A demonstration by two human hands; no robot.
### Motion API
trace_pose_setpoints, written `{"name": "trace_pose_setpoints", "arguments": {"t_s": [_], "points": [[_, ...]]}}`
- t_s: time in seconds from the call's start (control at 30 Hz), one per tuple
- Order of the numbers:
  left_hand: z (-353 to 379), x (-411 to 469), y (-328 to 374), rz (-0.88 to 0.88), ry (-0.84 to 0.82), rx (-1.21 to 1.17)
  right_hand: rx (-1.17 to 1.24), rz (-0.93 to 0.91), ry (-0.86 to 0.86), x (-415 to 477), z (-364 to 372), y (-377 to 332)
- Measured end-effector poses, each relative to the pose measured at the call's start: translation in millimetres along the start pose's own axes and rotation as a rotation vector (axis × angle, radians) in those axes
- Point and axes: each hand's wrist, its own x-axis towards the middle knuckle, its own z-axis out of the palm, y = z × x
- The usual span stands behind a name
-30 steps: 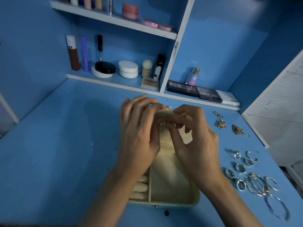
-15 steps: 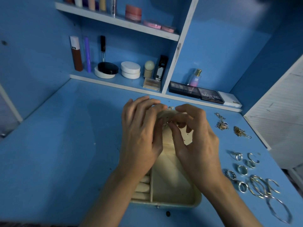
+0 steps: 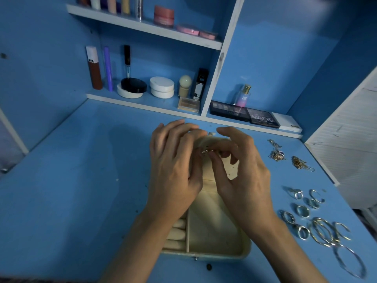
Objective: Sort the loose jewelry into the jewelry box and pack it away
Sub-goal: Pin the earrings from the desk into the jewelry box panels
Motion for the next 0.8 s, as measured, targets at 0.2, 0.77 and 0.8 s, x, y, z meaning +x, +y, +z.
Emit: {"name": "trace_pose_setpoints", "arguments": {"t_s": [0.2, 0.77, 0.8], "points": [[-3.8, 1.6, 4.2, -0.016, -0.026, -0.044, -0.077, -0.075, 0.118, 1.7, 7.2, -2.2], [-0.5, -0.2, 0.1, 0.036, 0.061, 0.049, -0.189, -0.046, 0.236, 0.8, -29.6, 21.2], [-0.3, -0.2, 0.3, 0.038, 0.059, 0.044, -0.161, -0.001, 0.218, 3.1, -36.6, 28.1]]}}
